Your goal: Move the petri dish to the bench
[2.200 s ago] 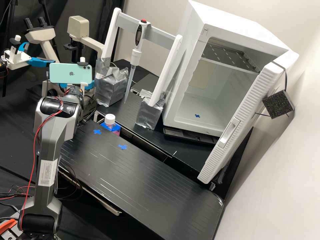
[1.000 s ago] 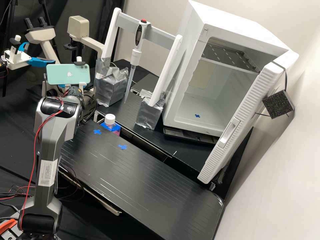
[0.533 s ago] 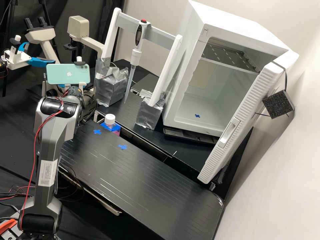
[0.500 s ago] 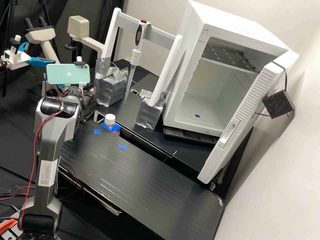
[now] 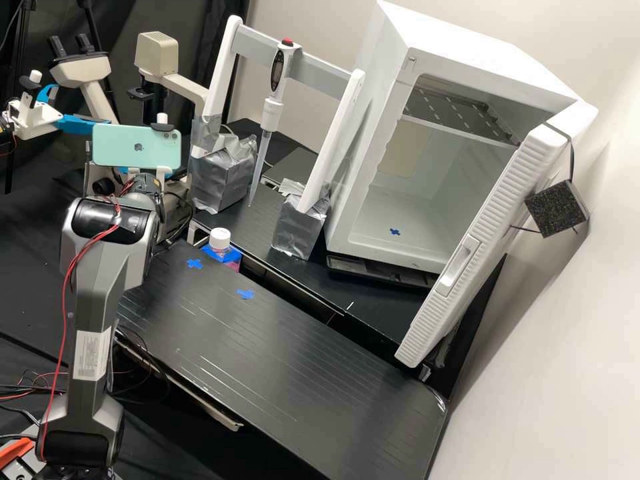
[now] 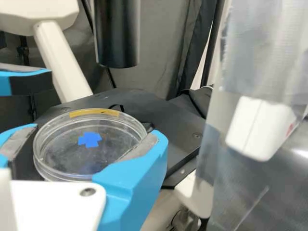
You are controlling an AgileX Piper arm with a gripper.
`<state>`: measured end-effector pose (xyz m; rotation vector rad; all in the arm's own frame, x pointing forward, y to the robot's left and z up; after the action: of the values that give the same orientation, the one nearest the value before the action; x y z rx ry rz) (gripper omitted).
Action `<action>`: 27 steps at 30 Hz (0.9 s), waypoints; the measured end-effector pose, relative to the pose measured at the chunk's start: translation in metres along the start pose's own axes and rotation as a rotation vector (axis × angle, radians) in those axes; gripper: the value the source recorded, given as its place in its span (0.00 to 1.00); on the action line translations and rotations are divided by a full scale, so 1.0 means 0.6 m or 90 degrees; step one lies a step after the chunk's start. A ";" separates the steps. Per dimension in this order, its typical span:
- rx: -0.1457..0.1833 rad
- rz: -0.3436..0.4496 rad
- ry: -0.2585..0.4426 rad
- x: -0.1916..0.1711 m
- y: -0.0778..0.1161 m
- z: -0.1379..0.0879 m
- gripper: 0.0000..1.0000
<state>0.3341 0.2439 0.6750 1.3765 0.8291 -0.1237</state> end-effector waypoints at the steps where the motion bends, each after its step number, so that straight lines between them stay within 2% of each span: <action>1: -0.002 0.001 -0.001 -0.006 -0.002 -0.002 0.00; 11: -0.044 0.052 0.011 -0.077 -0.013 -0.023 0.00; 15: -0.061 0.071 0.019 -0.124 -0.029 -0.028 0.00; 20: -0.077 0.072 0.026 -0.178 -0.054 -0.027 0.00; 27: -0.074 0.076 0.015 -0.240 -0.075 -0.010 0.00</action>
<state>0.2042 0.1840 0.7225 1.3160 0.7605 0.0332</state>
